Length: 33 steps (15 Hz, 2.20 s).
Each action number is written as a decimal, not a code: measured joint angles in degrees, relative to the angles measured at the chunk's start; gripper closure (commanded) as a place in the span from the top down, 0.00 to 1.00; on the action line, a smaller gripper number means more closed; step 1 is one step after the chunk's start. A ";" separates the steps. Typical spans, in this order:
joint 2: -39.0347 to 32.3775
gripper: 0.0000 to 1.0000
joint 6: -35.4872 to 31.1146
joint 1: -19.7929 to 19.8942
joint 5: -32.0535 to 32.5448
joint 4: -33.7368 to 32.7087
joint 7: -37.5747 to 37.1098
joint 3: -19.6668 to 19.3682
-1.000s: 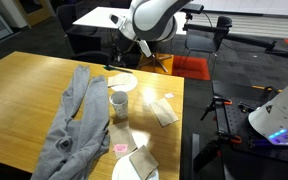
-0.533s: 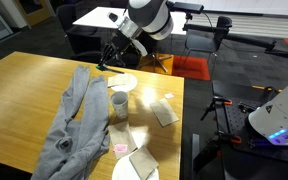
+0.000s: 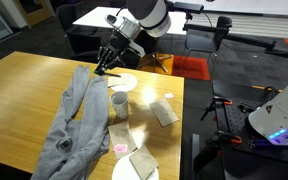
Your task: Put the green pen inside the white cup
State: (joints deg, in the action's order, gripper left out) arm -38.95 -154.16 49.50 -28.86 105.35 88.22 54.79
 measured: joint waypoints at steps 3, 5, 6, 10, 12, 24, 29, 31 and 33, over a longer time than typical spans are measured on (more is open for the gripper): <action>-1.53 0.04 4.70 1.04 -0.13 -1.55 4.82 1.34; -2.53 0.04 8.24 1.43 -0.89 -2.74 8.53 1.77; -2.92 0.04 10.13 1.76 -1.73 -3.18 10.70 1.96; -4.28 0.04 19.89 2.65 -6.14 -5.46 18.73 1.83; -4.52 0.04 24.79 2.42 -8.73 -6.68 22.03 0.82; -2.69 0.04 35.41 -12.80 -29.15 -11.63 36.42 -19.52; 0.80 0.15 39.66 -21.60 -35.41 -12.39 37.38 -31.80; 1.21 0.04 39.68 -22.22 -35.49 -12.40 37.38 -32.26; 1.31 0.04 40.27 -23.27 -36.26 -12.54 37.38 -33.71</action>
State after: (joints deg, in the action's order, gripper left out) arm -37.64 -113.89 26.23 -65.12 92.82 125.60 21.08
